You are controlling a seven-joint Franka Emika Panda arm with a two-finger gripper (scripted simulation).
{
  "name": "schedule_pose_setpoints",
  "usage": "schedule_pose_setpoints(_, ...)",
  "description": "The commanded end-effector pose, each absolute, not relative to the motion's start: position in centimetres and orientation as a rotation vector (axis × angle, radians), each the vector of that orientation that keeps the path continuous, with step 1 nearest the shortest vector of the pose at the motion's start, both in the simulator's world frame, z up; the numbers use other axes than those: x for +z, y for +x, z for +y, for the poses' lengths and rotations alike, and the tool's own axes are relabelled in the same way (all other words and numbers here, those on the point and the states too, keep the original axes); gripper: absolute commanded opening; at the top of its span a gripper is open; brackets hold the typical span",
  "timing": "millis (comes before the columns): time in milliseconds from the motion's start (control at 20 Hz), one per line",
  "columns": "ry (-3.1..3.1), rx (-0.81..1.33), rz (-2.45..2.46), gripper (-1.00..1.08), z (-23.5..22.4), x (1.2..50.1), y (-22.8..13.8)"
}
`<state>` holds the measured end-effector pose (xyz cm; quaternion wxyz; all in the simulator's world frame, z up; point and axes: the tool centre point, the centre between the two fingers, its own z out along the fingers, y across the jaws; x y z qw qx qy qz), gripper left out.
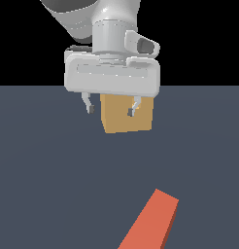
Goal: Insert the peg into the horizontal hole in a box.
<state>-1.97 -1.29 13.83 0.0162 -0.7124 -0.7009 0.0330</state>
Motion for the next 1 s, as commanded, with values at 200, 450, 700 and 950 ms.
schedule_pose_setpoints(200,-2.24,0.1,-2.156,1.0,-2.1,13.6,-1.7)
schedule_pose_setpoints(450,-2.34,0.087,-2.055,1.0,-5.7,12.6,-0.8)
schedule_pose_setpoints(700,-2.513,0.062,-1.858,1.0,-12.3,10.8,0.1)
schedule_pose_setpoints(950,-2.69,0.032,-1.611,1.0,-20.0,8.7,-0.3)
